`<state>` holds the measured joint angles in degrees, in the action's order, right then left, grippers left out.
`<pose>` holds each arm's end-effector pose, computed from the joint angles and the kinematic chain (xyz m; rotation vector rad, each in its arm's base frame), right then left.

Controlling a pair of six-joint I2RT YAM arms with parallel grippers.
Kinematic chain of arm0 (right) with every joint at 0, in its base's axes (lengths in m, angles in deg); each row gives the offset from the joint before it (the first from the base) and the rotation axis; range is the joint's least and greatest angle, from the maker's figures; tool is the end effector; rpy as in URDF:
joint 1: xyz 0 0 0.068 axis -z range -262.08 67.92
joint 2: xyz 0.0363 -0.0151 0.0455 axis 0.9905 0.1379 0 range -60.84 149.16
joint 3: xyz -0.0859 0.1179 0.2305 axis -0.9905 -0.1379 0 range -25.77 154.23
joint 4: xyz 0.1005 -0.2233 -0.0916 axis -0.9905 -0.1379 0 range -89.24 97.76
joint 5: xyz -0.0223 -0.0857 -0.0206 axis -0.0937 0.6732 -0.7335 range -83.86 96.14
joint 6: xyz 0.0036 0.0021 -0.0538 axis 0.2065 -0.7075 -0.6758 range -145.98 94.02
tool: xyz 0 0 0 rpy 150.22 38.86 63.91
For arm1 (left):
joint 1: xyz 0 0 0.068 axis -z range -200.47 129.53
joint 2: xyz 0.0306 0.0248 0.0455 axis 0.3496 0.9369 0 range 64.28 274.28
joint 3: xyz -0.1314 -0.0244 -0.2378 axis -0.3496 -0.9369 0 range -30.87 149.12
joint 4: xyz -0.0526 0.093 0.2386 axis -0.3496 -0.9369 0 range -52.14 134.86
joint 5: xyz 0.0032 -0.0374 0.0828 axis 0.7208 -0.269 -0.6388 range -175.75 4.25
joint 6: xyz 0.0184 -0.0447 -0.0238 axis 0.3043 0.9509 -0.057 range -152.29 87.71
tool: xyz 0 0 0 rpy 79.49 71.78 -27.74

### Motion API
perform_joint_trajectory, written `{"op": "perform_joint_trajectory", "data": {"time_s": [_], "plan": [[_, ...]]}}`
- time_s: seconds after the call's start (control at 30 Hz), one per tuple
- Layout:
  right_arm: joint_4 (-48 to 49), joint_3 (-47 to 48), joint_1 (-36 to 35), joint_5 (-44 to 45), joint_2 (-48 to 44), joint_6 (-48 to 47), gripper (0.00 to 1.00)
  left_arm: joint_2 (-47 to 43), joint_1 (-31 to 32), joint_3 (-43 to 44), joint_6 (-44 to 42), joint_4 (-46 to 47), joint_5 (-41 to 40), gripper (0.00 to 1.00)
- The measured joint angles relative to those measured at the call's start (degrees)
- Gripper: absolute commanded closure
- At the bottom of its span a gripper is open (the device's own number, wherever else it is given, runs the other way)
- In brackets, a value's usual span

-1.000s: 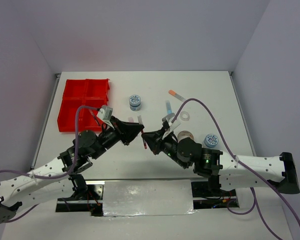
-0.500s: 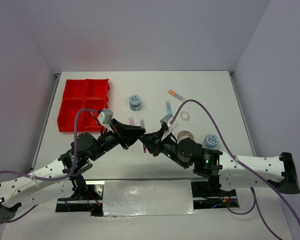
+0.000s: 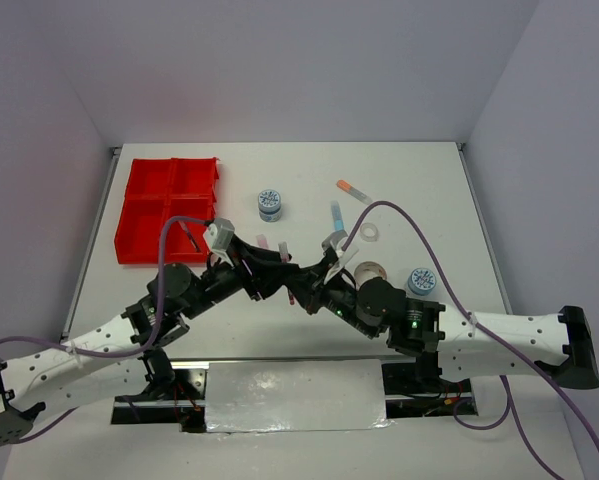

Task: Sort the stationery into containers
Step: Close the pen cap on the pen.

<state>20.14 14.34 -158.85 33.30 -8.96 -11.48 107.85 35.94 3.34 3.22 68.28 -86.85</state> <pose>0.0650 0.2054 0.3311 -0.4880 1.5559 0.8773 0.1038 -0.1549 0.3415 0.2462 1.4338 -1.3303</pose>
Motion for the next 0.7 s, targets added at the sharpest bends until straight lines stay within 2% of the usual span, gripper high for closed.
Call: {"op": "perform_joint_trajectory", "data": {"time_s": [0.07,0.1,0.33,0.43,0.53,0.7], "plan": [[-0.48,-0.09,-0.02,0.0,0.0,-0.5,1.0,1.01,-0.13,0.13,-0.24,0.74,0.39,0.33],[-1.03,-0.09,-0.04,0.0,0.0,-0.74,1.0,1.31,-0.15,0.28,-0.26,1.01,0.48,0.25],[-1.29,-0.09,-0.07,0.37,0.02,-1.27,1.0,1.46,-0.04,2.43,-1.09,-1.03,0.63,0.14],[-1.27,-0.09,-0.07,0.66,0.02,-1.31,1.0,1.49,0.04,4.57,-1.75,-3.69,0.35,0.14],[-1.27,-0.09,-0.07,0.68,0.02,-1.31,1.0,1.57,0.13,6.95,-2.64,-5.6,-0.76,0.18],[-1.27,-0.07,-0.07,0.68,0.02,-1.33,1.0,1.68,0.17,8.17,-3.67,-7.13,-3.13,0.37]]}}
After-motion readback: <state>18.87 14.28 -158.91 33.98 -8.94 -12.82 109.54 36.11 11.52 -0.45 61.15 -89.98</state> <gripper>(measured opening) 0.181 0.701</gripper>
